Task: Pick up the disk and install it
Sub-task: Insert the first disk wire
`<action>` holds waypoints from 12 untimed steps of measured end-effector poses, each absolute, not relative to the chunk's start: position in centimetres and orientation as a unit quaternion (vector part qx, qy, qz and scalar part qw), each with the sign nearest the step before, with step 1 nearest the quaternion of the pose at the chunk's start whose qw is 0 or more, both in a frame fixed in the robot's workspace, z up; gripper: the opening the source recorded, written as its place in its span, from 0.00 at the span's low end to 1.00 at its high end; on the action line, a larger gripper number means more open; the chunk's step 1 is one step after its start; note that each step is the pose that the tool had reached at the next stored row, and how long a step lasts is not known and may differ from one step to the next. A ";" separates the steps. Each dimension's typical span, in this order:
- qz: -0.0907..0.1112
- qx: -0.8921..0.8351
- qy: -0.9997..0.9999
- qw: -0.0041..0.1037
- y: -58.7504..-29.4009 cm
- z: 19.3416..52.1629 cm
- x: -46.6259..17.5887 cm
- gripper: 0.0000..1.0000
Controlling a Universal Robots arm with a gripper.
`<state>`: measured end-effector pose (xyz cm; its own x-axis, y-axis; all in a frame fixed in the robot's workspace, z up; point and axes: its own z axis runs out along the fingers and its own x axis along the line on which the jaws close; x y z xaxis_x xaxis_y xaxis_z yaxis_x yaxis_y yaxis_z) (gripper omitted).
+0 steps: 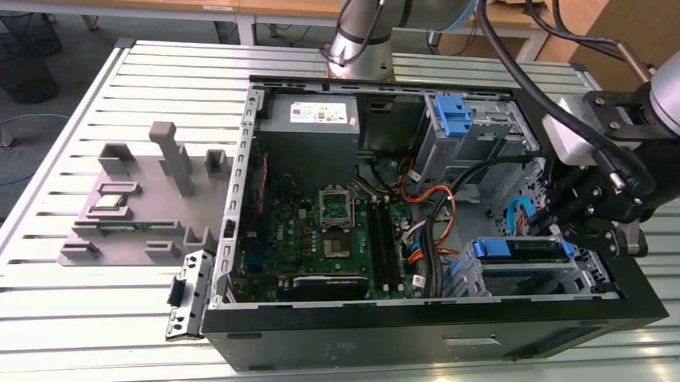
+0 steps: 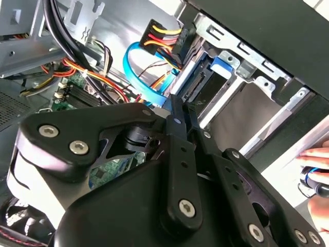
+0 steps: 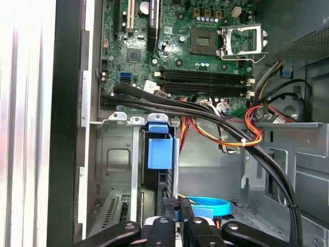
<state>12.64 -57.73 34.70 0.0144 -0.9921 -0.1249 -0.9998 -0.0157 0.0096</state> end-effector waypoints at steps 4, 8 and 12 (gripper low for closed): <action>0.042 -0.712 0.699 0.047 -57.9 34.5 12.3 0.16; 0.036 -0.714 0.698 0.053 -57.9 34.2 12.1 0.16; 0.032 -0.715 0.696 0.057 -58.0 33.8 11.9 0.16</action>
